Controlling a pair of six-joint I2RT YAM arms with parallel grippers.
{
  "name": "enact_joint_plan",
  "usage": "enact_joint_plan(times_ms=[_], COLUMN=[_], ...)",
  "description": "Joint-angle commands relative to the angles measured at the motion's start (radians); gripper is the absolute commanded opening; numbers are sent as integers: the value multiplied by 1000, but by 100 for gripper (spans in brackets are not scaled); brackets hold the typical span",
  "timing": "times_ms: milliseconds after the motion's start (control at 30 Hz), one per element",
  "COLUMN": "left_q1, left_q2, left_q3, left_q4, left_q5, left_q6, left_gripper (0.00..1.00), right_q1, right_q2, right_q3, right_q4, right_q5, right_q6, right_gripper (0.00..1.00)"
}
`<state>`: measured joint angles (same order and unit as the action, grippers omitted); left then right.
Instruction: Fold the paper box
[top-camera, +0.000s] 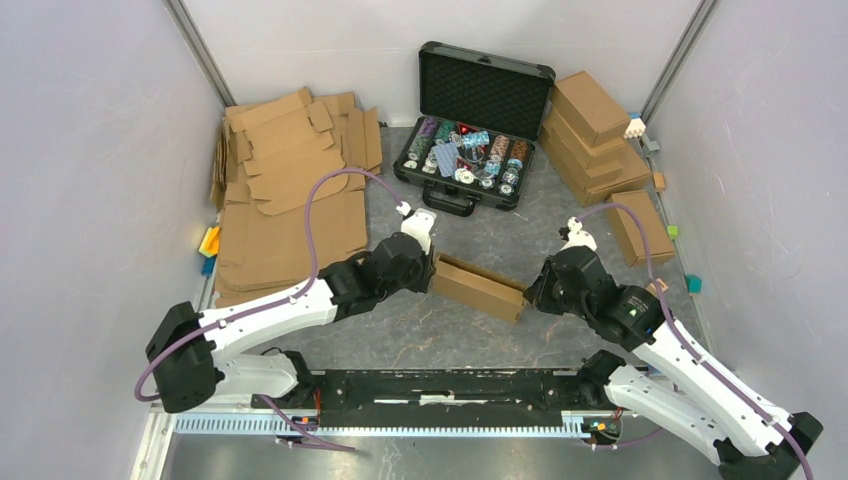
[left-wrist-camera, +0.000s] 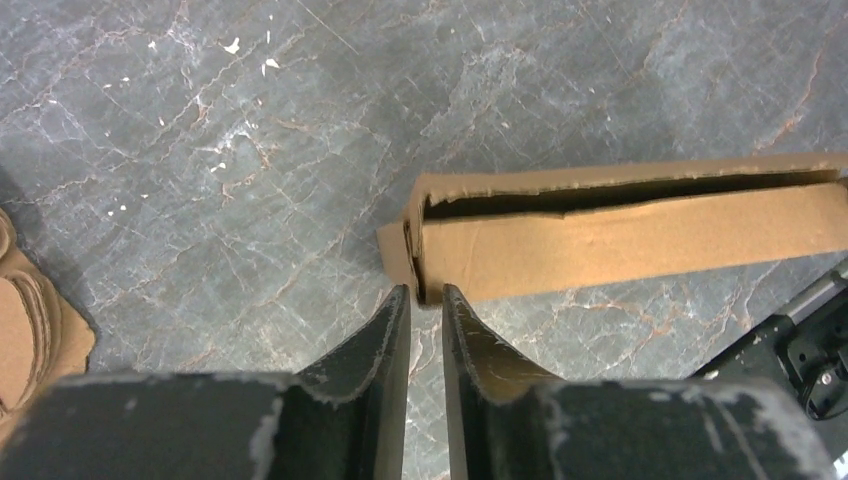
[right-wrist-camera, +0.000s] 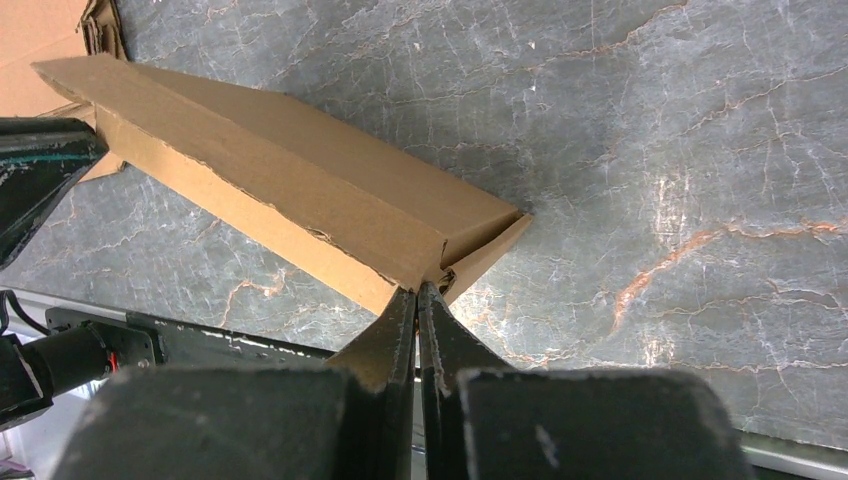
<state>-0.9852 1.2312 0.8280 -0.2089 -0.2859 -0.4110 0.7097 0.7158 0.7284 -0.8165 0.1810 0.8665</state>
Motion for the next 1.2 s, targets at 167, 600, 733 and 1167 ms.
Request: enact_joint_plan(times_ms=[167,600,733,1167], left_q1=[-10,-62,-64,-60], left_q2=[-27,-65,-78,194], left_q3=[35,97,169,569], left_q4=[-119,-125,-200,-473], left_q5=[47,201,277,501], left_q6=[-33,105,294,959], left_gripper=[35,61,94,100], right_q1=[2,1,2,2], right_q2=[0,5,4,-5], right_q3=[-27,-21,-17,-20], right_q4=[-15,-9,-9,-10], right_q5=[-3,-8,-11,-16], right_q6=[-23,-40,-46,-55], right_gripper=[5,5,5,5])
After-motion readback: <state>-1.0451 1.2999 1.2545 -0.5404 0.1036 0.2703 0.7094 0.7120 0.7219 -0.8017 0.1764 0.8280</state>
